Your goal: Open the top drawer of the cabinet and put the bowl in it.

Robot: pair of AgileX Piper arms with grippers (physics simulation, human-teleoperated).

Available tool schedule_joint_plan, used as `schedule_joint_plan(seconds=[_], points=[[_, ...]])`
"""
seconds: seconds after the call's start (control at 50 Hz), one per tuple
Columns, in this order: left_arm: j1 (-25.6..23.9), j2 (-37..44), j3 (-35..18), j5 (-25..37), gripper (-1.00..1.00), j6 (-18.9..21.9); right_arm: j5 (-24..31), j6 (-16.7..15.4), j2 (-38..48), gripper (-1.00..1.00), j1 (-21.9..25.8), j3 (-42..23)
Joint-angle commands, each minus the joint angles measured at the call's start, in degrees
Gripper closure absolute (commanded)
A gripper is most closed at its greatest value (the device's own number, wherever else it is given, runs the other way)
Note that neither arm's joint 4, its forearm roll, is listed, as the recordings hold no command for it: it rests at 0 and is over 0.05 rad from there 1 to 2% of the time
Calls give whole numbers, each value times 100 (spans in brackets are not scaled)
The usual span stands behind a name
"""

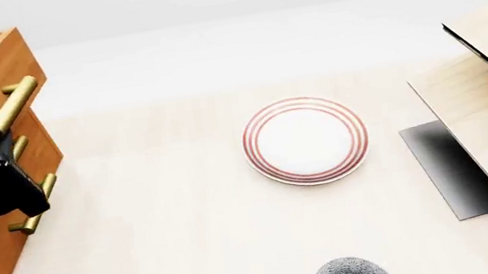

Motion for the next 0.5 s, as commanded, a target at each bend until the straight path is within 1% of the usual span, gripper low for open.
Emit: schedule_joint_plan(seconds=[0.02,0.14,0.28,0.5], points=[[-349,-6,17,34,100,121,2,-2,-14,-100,-1,5],[-498,-3,0,23,100,131,3,-3,-17,-100,0,5],[-659,9,114,-123,100,203,2,-2,-15,-100,0,5],[-885,-75,130,-117,100,275,2,-2,-15,-100,-1,5]])
